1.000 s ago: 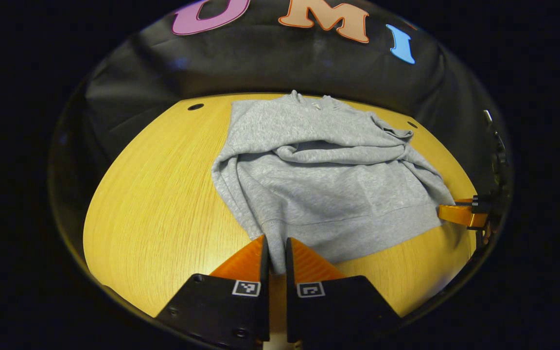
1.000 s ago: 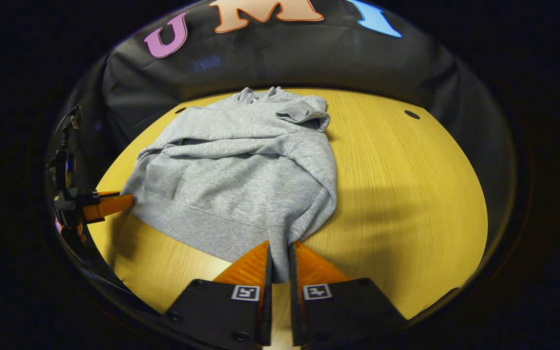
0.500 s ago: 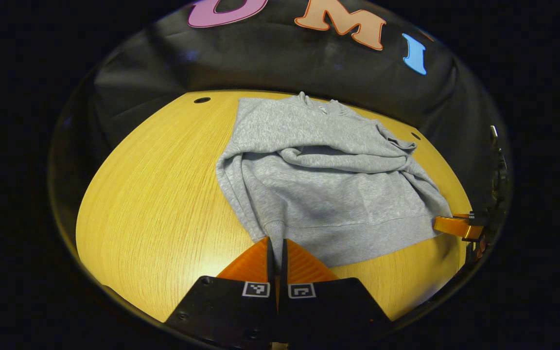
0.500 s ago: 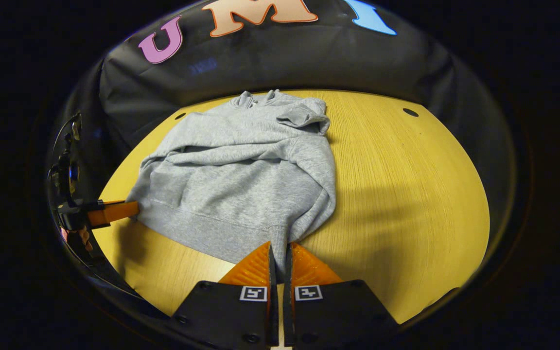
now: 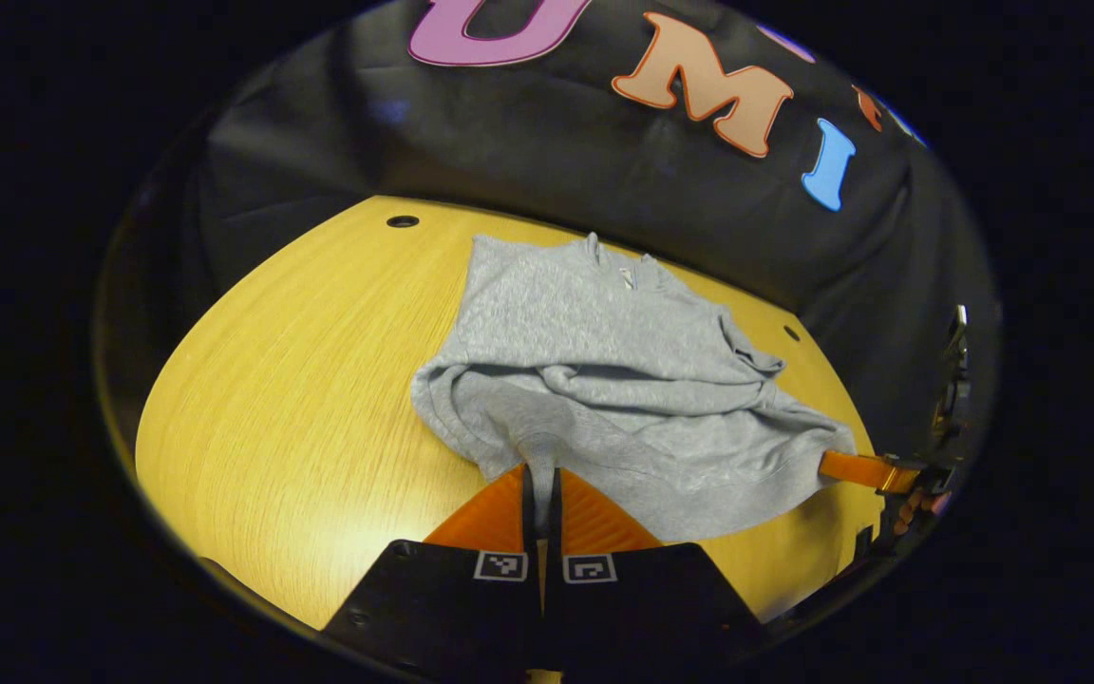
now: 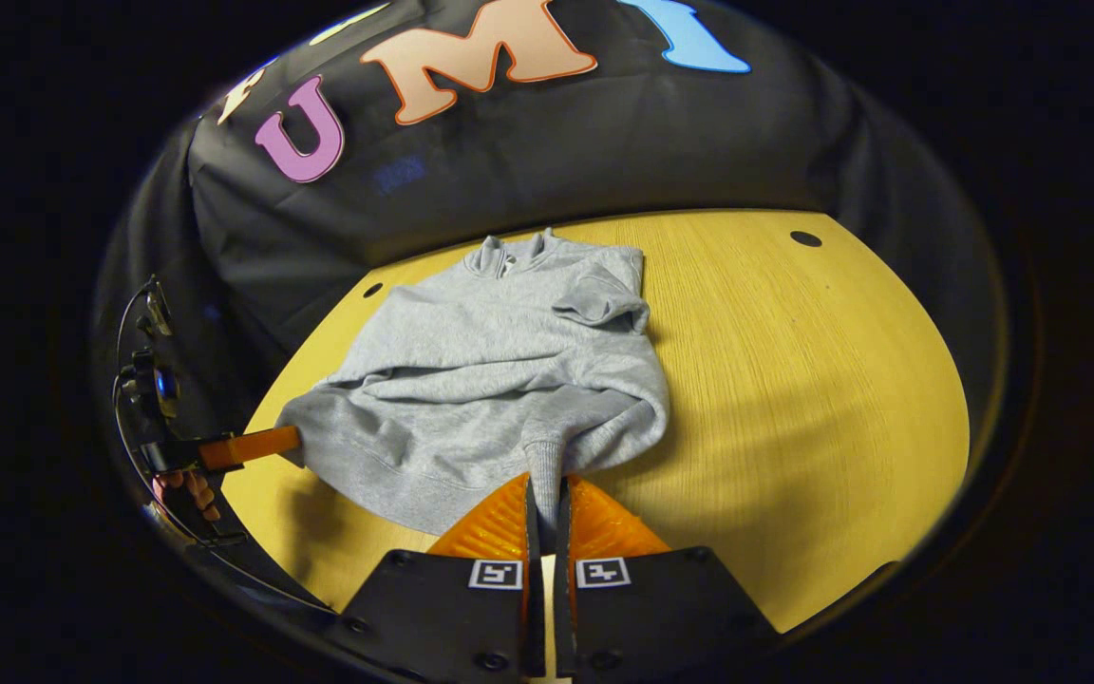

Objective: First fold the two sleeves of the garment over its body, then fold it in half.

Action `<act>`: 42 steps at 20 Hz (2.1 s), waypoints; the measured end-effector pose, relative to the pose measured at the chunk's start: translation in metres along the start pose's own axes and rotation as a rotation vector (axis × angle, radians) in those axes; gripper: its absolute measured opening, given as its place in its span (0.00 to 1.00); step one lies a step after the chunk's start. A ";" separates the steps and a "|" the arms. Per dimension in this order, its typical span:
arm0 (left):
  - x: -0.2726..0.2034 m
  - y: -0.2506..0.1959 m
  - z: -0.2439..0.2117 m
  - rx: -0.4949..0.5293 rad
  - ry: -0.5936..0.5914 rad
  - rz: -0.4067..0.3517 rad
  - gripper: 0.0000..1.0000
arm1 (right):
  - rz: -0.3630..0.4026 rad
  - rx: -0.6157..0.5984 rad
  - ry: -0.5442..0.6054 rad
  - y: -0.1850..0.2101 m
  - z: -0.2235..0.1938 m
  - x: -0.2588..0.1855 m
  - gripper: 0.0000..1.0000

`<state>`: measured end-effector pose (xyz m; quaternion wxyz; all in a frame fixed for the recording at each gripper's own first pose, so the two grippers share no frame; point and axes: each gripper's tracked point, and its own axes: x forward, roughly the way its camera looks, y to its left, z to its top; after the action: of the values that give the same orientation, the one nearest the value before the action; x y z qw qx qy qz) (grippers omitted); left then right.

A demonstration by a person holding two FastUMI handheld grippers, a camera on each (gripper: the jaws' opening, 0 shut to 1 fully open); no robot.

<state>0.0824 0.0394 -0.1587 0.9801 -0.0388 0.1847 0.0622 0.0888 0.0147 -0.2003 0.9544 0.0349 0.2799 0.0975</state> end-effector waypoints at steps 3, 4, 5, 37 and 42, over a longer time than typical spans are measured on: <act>0.006 -0.004 0.030 -0.009 -0.054 -0.016 0.00 | 0.011 0.032 -0.035 -0.001 0.024 0.005 0.06; 0.010 -0.004 0.037 0.002 -0.058 -0.017 0.00 | 0.014 0.041 -0.048 -0.002 0.034 0.007 0.06; 0.016 -0.005 0.045 0.015 -0.063 -0.017 0.00 | 0.016 0.047 -0.061 -0.004 0.044 0.010 0.06; 0.085 -0.014 0.195 0.224 -0.268 0.076 0.93 | 0.069 0.122 -0.245 -0.004 0.183 0.069 0.97; 0.026 -0.024 0.205 0.239 -0.324 0.034 0.93 | 0.056 0.064 -0.374 0.014 0.203 0.003 0.98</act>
<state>0.1829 0.0391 0.0236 0.9934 0.0914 0.0315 0.0619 0.1989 0.0267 -0.0300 0.9852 0.0906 0.0993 0.1067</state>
